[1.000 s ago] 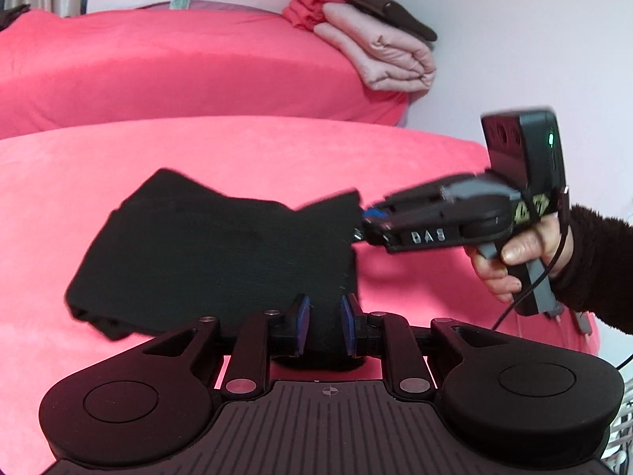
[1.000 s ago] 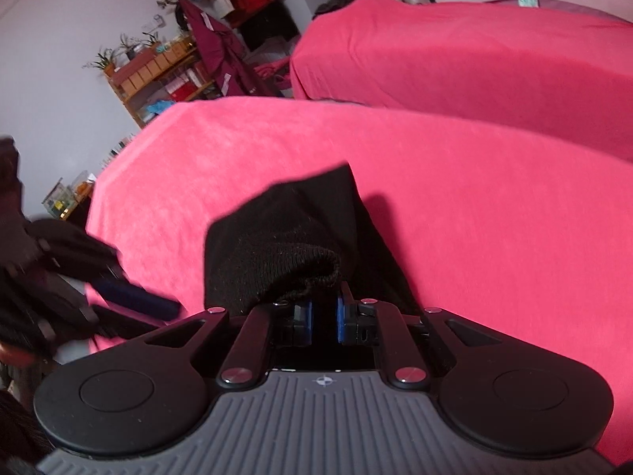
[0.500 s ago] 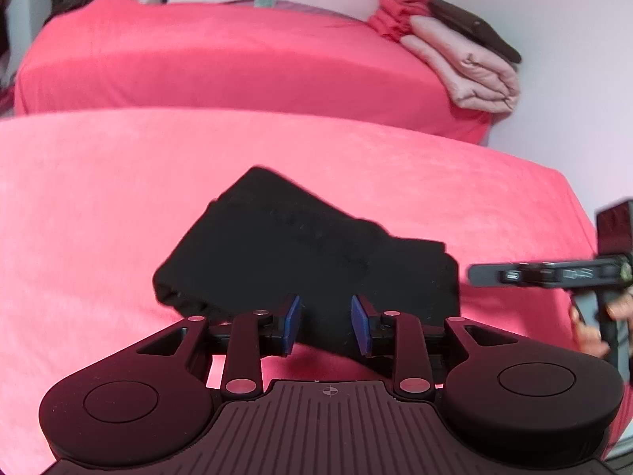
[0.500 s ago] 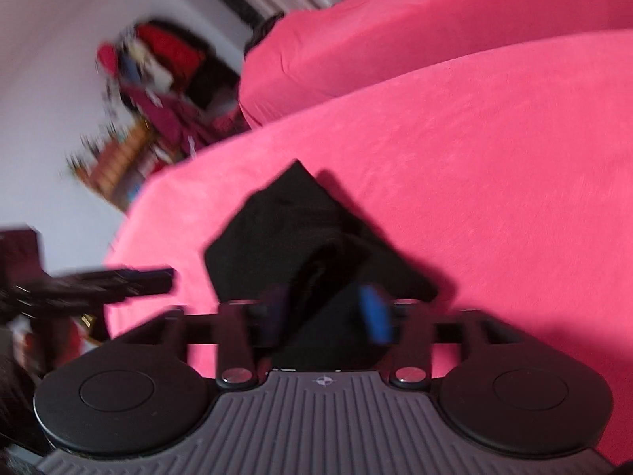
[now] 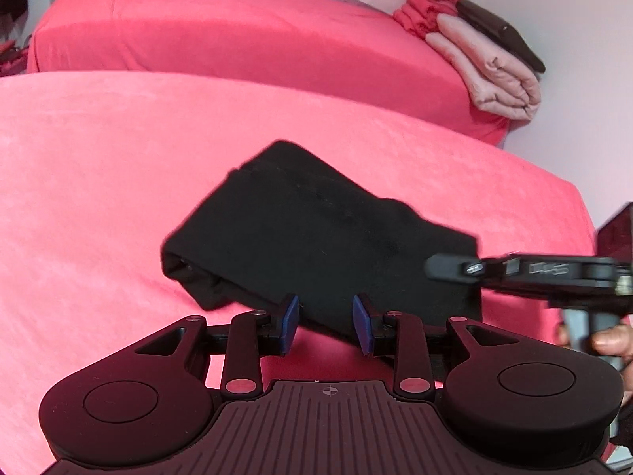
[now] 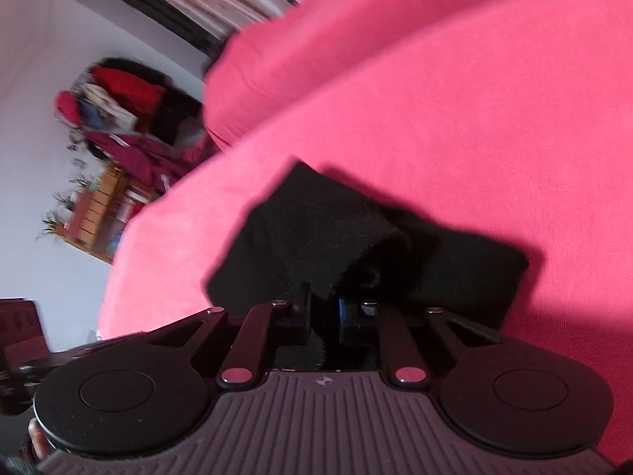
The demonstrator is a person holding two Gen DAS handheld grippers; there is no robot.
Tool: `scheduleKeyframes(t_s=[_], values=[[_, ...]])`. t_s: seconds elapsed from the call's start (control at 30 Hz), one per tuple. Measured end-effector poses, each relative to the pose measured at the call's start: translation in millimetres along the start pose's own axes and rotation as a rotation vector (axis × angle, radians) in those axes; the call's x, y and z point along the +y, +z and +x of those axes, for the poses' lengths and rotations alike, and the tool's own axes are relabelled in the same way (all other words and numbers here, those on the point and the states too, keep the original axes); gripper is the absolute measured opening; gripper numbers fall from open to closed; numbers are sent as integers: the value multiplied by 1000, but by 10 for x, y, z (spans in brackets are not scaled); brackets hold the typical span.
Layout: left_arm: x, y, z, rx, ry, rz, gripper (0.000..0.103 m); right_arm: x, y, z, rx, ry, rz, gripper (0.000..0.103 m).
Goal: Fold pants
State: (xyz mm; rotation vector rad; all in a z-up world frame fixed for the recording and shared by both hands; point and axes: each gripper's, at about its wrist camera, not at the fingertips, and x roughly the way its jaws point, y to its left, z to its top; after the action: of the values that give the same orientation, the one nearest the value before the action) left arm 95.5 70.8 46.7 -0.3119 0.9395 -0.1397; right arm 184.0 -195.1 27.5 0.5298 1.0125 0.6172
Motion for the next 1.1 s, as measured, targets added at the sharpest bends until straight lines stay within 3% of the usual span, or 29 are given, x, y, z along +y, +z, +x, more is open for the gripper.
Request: scheduleKeyframes(t_s=[0.07, 0.13, 0.23, 0.33, 0.53, 0.67, 0.73, 0.77, 0.87, 0.97, 1.1], values=[[35, 19, -44, -16, 3, 6, 100, 59, 28, -225, -50, 49, -14, 15], [74, 36, -56, -22, 7, 9, 102, 24, 7, -333, -71, 16, -33, 15], [114, 63, -15, -13, 5, 1, 102, -273, -111, -181, 15, -98, 32, 15], [130, 107, 5, -15, 3, 6, 102, -388, -188, -166, -9, -80, 106, 15], [174, 291, 22, -63, 10, 30, 103, -244, -236, -165, -15, -104, 57, 16], [234, 324, 187, -55, 97, 69, 103, -260, -212, -182, 16, -125, 80, 28], [353, 286, 200, -42, 70, 36, 103, -243, -153, -297, 7, -159, 46, 43], [412, 271, 177, -39, 54, 14, 103, -207, -115, -344, -2, -188, 10, 56], [564, 244, 125, -44, 45, -40, 103, -115, 24, -464, -37, -247, -79, 59], [754, 268, 156, -48, 45, -97, 103, 16, 239, -418, -70, -238, -114, 68], [935, 328, 308, -1, -65, -166, 103, 298, 578, 32, -47, -197, -165, 76]])
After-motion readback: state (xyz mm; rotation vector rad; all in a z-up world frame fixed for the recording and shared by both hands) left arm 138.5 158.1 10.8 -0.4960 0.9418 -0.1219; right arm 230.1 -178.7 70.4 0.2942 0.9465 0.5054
